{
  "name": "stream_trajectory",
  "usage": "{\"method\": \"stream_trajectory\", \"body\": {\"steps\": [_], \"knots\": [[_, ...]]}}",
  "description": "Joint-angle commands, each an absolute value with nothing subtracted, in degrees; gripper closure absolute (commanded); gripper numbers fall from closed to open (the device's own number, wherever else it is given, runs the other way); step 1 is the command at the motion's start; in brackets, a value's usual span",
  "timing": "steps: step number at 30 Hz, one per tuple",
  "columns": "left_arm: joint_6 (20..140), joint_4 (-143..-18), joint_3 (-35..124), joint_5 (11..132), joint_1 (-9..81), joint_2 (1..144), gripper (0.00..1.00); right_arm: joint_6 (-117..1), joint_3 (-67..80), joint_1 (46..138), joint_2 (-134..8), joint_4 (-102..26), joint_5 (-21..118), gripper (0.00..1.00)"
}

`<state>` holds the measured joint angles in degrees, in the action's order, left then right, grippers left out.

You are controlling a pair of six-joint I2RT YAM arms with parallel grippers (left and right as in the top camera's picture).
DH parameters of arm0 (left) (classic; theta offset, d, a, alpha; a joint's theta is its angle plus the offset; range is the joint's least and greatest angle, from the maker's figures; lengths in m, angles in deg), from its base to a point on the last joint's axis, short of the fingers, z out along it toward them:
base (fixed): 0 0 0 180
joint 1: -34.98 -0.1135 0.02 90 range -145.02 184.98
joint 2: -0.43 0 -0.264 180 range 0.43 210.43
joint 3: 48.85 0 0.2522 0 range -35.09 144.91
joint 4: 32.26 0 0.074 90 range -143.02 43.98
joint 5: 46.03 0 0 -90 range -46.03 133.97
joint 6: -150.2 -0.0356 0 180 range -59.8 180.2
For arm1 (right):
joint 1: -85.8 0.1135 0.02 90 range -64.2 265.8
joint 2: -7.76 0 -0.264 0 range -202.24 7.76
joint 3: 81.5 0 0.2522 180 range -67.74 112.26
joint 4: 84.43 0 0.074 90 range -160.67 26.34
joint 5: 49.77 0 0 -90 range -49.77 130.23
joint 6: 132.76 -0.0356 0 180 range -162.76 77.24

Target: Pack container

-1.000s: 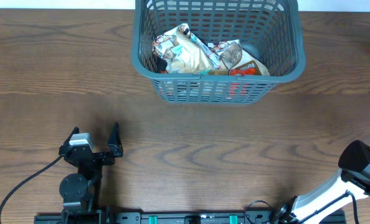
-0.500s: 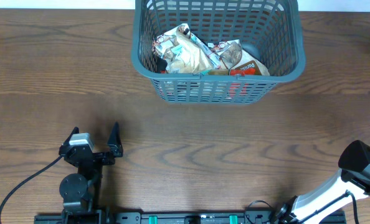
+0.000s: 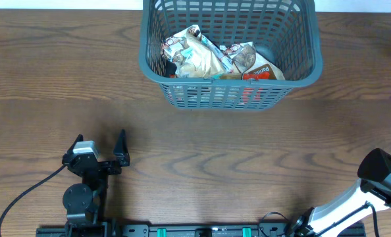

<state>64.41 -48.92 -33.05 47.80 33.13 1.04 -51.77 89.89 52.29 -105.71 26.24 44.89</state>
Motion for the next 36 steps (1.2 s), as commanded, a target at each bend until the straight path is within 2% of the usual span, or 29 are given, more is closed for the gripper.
{"method": "stream_trajectory", "body": {"steps": [1, 4, 8, 13, 18, 29, 36], "knots": [[63.47, -49.79, -34.86, 47.15, 32.91, 0.60, 0.01, -52.58, 89.58, 53.01, -102.59, 25.08, 43.01, 0.01], [63.47, -49.79, -34.86, 47.15, 32.91, 0.60, 0.01, -52.58, 89.14, 54.87, -99.70, 21.19, 42.01, 0.01], [63.47, -49.79, -34.86, 47.15, 32.89, 0.60, 0.01, -52.32, 82.15, 59.41, -93.65, 6.79, 41.88, 0.01], [63.45, -49.79, -34.86, 47.15, 32.89, 0.60, 0.01, -49.52, 59.39, 68.07, -80.82, -18.94, 39.76, 0.01], [63.47, -49.79, -34.86, 47.15, 32.89, 0.60, 0.01, -49.52, 37.76, 74.71, -69.76, -35.31, 38.07, 0.01], [63.47, -49.79, -34.86, 47.15, 32.89, 0.60, 0.01, -49.59, 7.18, 79.00, -51.33, -44.91, 38.12, 0.01], [63.45, -49.79, -34.86, 47.15, 32.89, 0.60, 0.01, -46.86, -14.77, 79.04, -37.76, -58.22, 38.16, 0.01]]}}
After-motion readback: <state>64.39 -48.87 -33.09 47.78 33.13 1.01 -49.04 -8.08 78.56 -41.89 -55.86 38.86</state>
